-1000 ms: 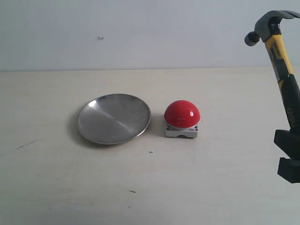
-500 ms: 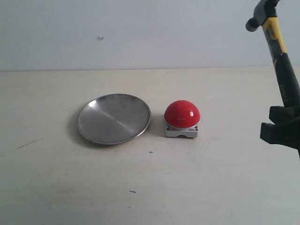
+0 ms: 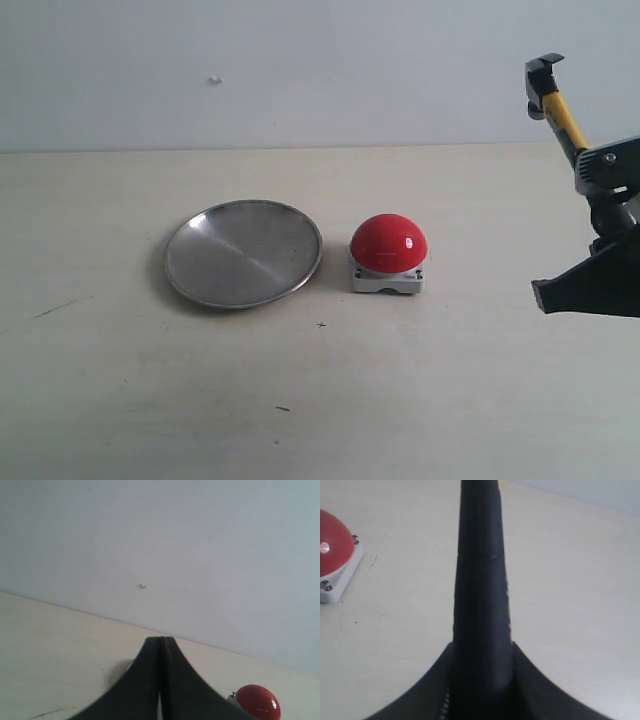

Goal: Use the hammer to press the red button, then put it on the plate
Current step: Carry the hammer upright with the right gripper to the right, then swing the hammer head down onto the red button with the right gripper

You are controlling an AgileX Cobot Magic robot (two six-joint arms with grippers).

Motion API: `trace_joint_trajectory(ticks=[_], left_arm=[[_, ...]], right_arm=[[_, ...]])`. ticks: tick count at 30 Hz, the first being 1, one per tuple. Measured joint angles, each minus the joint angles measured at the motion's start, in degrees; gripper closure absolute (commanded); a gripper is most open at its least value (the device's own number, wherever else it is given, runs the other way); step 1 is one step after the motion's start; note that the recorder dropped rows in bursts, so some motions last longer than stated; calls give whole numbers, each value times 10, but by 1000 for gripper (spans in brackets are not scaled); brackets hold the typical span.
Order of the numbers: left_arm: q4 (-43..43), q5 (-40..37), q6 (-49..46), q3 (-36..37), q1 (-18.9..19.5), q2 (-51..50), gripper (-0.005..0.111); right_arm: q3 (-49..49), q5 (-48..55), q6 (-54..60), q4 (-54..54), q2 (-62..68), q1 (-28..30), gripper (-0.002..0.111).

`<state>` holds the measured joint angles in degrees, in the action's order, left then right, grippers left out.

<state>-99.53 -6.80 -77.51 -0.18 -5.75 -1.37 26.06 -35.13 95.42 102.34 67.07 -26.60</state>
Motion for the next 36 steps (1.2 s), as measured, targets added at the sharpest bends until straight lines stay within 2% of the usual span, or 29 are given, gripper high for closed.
trace_joint_trajectory(ticks=[5, 10, 15, 20, 23, 29, 36], left_arm=[[0, 0, 0, 0, 0, 0, 106], [0, 0, 0, 0, 0, 0, 106], [0, 0, 0, 0, 0, 0, 106], [0, 0, 0, 0, -3, 0, 106], [0, 0, 0, 0, -7, 0, 106], [0, 0, 0, 0, -8, 0, 106], [0, 0, 0, 0, -8, 0, 106]], right_arm=[[1, 29, -26, 0, 8, 0, 108], [1, 96, -127, -19, 5, 0, 108], [-36, 130, -334, -164, -19, 0, 108], [-95, 160, -586, -378, -50, 0, 108], [-106, 208, -670, -480, -58, 0, 108], [-97, 318, -684, -558, -59, 6, 108], [-28, 493, -663, -614, -59, 96, 108]])
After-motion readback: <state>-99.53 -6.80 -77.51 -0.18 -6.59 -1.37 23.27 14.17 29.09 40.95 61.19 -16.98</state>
